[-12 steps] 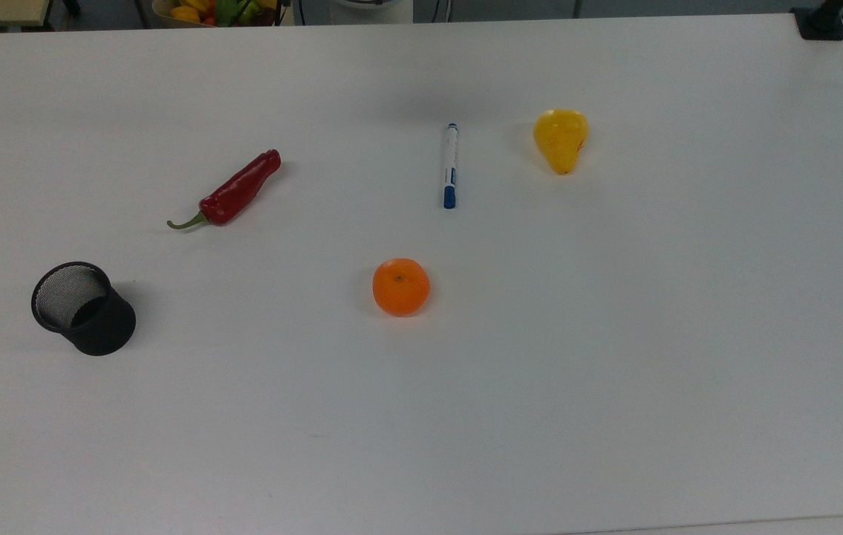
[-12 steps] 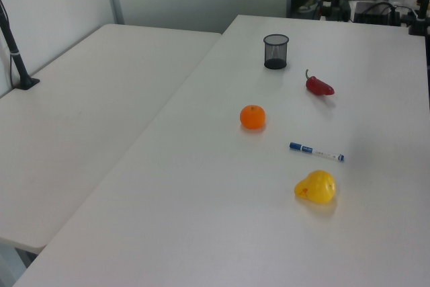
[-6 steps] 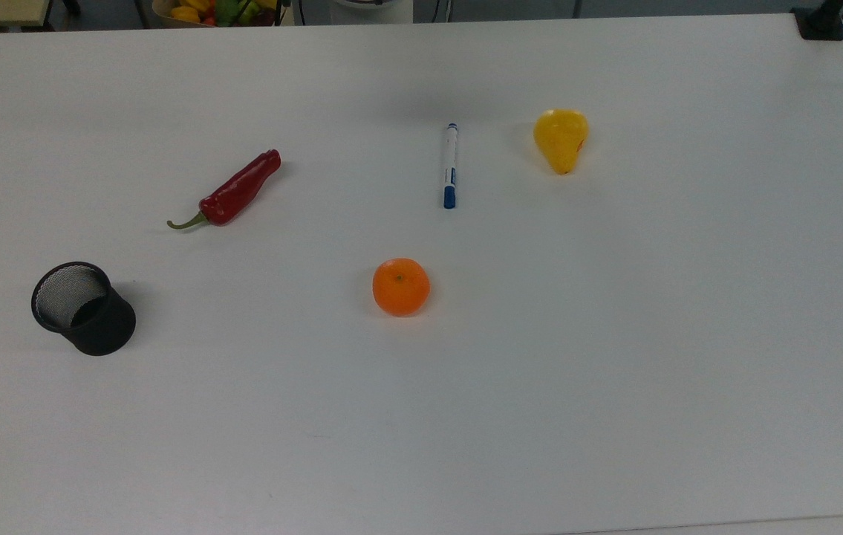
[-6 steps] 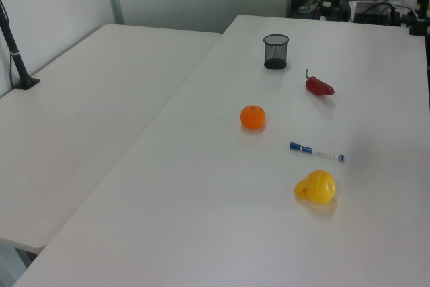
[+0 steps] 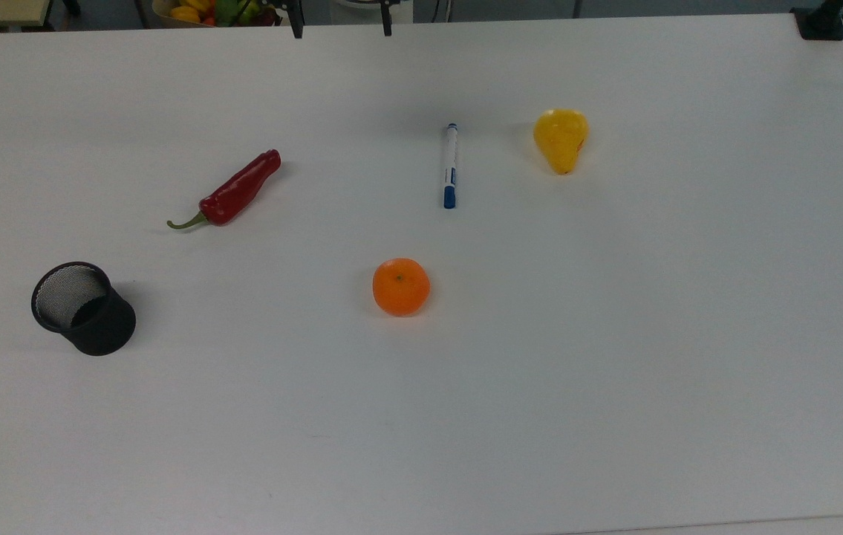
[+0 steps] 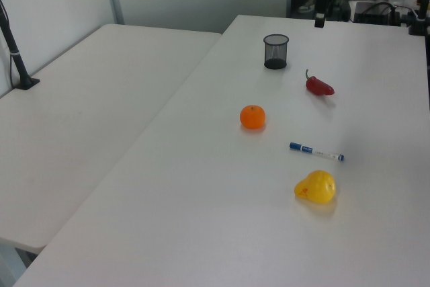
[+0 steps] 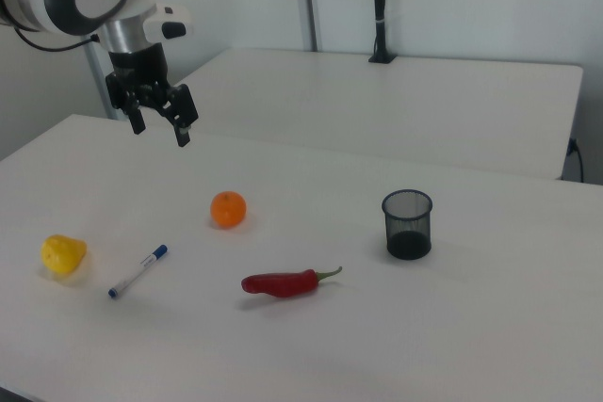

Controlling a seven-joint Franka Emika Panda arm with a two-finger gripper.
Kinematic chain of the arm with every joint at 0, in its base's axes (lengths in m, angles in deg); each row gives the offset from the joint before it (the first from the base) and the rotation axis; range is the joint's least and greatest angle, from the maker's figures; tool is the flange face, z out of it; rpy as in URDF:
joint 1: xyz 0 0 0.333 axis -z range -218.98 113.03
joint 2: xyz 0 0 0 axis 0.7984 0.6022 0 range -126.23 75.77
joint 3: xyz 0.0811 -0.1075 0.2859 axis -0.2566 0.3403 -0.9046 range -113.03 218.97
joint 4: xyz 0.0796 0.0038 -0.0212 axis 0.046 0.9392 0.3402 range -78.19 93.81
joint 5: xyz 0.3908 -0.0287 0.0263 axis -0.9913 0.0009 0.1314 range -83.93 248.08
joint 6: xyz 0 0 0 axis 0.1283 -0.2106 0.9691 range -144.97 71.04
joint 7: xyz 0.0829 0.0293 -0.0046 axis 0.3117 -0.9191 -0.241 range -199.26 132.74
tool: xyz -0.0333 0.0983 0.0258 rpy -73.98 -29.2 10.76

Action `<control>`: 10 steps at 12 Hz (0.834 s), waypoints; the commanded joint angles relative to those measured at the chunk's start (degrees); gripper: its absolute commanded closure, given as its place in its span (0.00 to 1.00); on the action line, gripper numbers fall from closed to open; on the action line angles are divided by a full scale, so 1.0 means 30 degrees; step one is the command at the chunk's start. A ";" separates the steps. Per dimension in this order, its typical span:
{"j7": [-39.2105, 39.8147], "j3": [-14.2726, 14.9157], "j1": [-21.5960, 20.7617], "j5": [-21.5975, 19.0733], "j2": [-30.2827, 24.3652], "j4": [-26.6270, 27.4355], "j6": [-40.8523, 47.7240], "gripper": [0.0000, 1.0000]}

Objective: Place marker
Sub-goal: 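Move the open gripper over the white marker and lower onto it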

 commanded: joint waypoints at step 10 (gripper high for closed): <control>-0.2154 -0.0178 -0.2105 0.1080 0.2173 0.2616 -0.3265 0.02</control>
